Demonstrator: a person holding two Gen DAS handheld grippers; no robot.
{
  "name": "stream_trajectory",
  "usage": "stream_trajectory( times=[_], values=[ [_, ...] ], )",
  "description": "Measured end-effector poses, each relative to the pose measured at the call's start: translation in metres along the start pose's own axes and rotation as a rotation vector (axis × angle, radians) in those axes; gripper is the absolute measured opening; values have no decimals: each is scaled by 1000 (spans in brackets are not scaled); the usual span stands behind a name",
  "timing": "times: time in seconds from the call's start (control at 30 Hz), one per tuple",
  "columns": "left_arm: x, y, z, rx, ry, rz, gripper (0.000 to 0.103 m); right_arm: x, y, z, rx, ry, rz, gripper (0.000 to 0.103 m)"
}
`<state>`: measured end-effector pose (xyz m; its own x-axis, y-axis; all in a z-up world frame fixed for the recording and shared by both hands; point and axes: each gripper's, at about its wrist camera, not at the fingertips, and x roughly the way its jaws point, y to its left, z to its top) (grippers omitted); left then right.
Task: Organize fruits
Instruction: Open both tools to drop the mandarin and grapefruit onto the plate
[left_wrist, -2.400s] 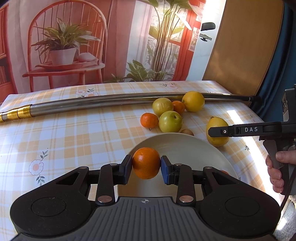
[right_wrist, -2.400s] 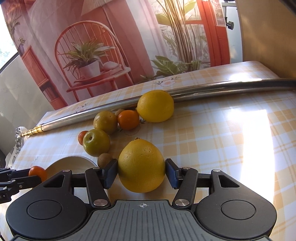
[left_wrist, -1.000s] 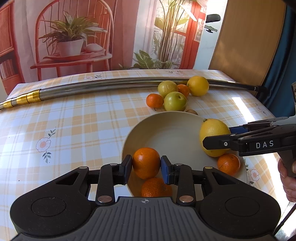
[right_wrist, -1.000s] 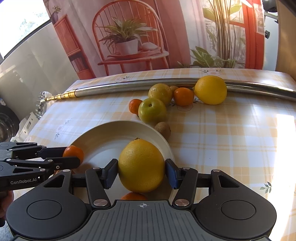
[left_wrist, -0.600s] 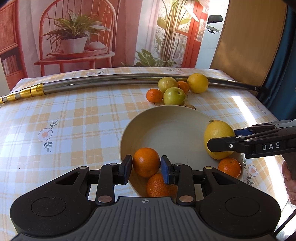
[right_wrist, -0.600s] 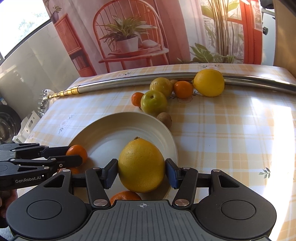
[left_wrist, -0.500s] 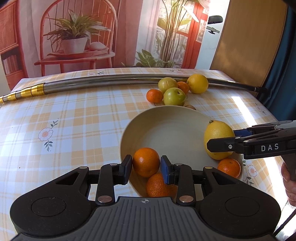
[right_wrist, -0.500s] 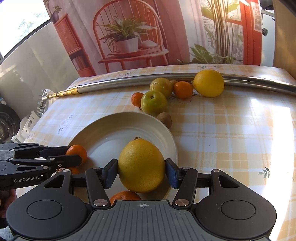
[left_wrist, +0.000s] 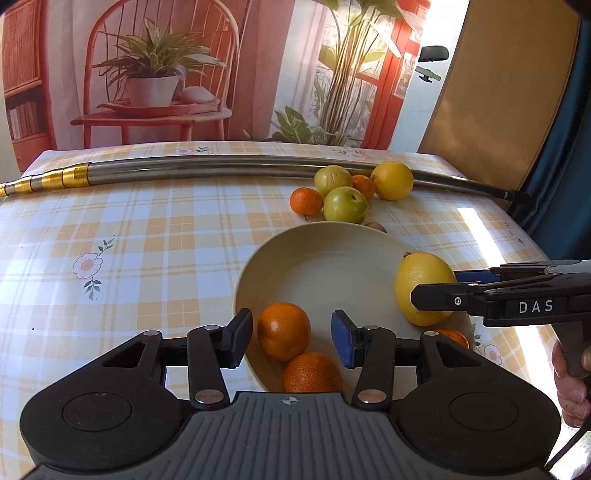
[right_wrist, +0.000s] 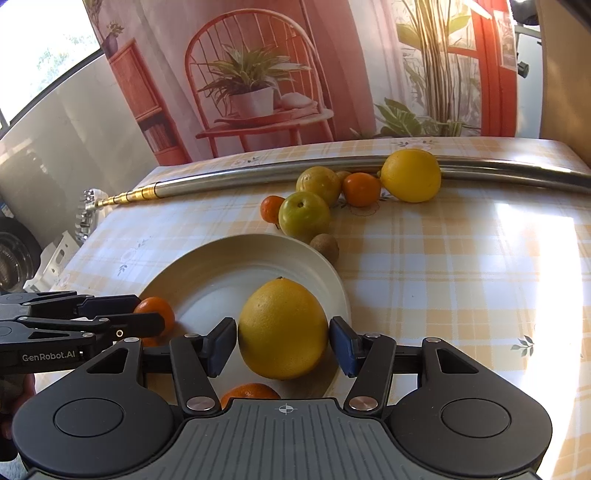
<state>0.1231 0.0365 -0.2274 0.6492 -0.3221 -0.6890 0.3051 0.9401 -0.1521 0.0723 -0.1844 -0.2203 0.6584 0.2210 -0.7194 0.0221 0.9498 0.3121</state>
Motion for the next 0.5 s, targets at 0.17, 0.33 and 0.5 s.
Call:
stream_trajectory(
  times=[0.17, 0.33, 0.5],
  values=[
    [-2, -5, 1, 18, -17, 18, 61, -4, 3, 1, -20, -27, -19, 53],
    [-7, -7, 1, 19, -39, 30, 69, -9, 6, 2, -49, -57, -36, 68],
    [-14, -7, 0, 1, -75, 61, 77, -11, 5, 3, -52, -77, -49, 78]
  ],
)
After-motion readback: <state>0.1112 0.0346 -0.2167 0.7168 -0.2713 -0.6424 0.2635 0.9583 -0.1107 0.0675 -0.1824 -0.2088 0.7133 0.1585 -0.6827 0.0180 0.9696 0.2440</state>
